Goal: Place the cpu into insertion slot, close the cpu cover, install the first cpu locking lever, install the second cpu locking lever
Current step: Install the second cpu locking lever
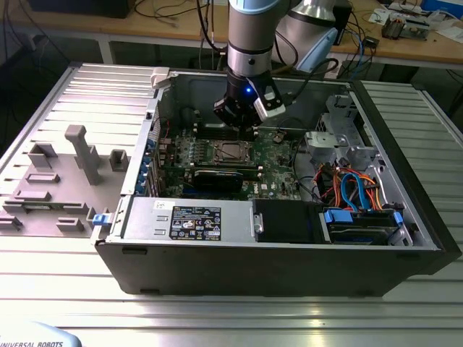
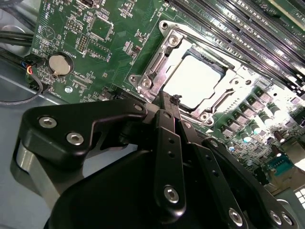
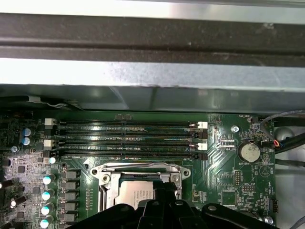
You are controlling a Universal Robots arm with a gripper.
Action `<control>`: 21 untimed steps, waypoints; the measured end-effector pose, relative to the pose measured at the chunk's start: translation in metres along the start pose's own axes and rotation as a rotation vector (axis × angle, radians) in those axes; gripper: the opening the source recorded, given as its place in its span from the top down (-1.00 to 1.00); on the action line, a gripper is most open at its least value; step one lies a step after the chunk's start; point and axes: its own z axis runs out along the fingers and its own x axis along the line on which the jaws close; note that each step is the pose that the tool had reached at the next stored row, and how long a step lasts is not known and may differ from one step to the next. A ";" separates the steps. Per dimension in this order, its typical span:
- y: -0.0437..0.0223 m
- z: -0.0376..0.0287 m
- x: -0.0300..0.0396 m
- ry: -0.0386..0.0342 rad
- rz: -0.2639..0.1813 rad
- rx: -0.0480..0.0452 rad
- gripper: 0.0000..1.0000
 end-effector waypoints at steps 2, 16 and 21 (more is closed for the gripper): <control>-0.0005 -0.0002 0.0000 0.0002 0.000 0.0002 0.79; -0.0103 -0.0007 0.0002 -0.0001 0.000 -0.0001 0.79; -0.0106 -0.0010 0.0002 0.0001 0.000 0.0000 0.79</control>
